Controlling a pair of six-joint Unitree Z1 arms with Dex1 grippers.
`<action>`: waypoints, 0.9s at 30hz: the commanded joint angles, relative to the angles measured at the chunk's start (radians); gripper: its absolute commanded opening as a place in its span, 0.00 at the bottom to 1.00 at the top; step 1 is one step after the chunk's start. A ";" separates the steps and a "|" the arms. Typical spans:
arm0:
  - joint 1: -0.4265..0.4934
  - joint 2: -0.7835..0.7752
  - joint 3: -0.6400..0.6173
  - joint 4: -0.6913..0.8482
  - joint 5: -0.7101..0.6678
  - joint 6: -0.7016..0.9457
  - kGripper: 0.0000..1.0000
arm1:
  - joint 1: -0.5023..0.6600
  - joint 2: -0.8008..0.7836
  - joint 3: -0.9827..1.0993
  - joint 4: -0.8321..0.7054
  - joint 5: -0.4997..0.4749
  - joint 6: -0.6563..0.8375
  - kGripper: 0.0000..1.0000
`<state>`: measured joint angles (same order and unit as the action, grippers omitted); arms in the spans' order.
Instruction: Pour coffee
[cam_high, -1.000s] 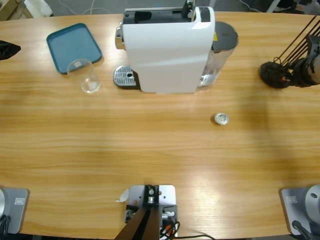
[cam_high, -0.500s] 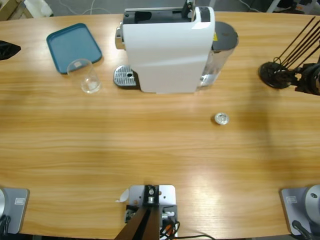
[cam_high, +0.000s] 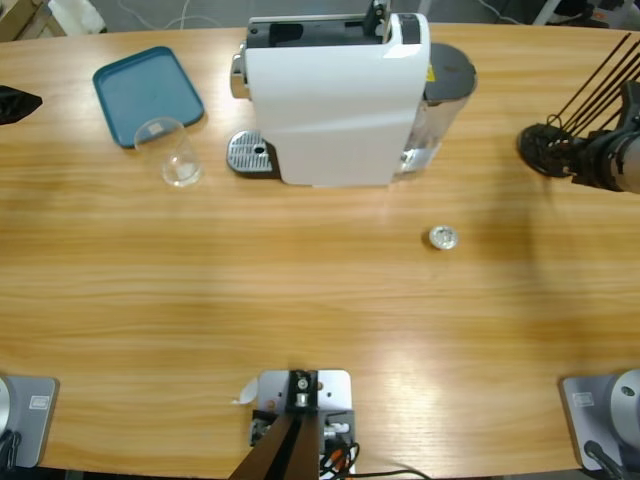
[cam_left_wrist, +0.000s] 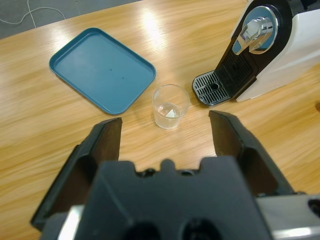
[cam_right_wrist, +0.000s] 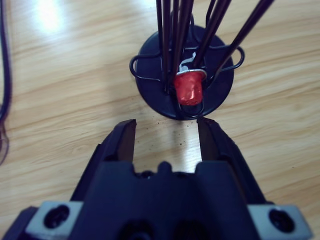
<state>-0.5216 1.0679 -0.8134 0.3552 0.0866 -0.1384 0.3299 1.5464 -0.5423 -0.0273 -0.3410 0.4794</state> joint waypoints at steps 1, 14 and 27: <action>-0.008 -0.008 0.011 0.010 -0.010 0.013 0.75 | -0.045 0.080 -0.004 -0.022 0.011 0.012 0.52; -0.008 -0.009 0.012 0.010 -0.010 0.015 0.75 | -0.056 0.109 -0.005 -0.063 0.002 0.003 0.52; -0.011 -0.012 0.015 0.011 -0.010 0.016 0.74 | -0.058 0.153 0.010 -0.122 -0.031 0.004 0.51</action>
<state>-0.5235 1.0679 -0.8134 0.3554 0.0866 -0.1345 0.2845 1.6384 -0.5438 -0.1237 -0.3468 0.4793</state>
